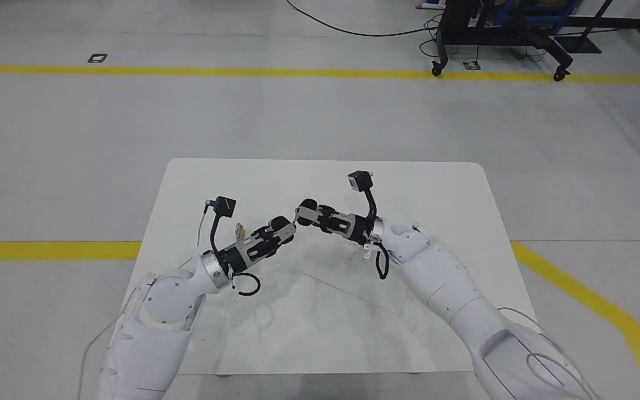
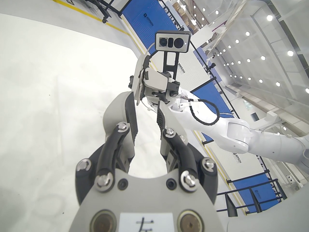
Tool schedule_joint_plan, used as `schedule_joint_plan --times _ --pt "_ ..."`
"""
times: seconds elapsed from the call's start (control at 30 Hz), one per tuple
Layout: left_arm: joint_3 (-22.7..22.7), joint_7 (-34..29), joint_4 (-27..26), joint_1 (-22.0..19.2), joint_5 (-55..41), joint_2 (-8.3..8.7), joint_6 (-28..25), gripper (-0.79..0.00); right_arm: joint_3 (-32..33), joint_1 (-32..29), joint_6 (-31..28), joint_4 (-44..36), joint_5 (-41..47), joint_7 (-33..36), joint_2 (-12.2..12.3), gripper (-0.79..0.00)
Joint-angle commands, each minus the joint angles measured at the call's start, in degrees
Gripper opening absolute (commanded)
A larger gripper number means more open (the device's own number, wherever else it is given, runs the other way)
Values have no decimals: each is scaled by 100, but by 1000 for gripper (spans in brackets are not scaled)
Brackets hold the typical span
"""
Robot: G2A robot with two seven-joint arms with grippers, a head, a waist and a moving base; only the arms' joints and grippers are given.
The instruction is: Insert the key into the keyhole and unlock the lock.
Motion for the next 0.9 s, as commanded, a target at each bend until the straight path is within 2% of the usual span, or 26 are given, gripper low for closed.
schedule_joint_plan --times 0.0,0.07,0.83,0.87 --pt "13 7 14 -16 -2 5 7 -745 14 -6 0 -20 15 84 -3 -785" --pt "36 -4 36 -28 -13 11 36 -785 40 -17 0 -34 37 150 -6 -785" --pt "81 241 -16 41 -124 77 91 -785 281 -100 0 -101 84 628 -56 -785" --pt "88 230 -23 39 -132 80 98 -763 289 -102 0 -105 90 638 -60 -785"
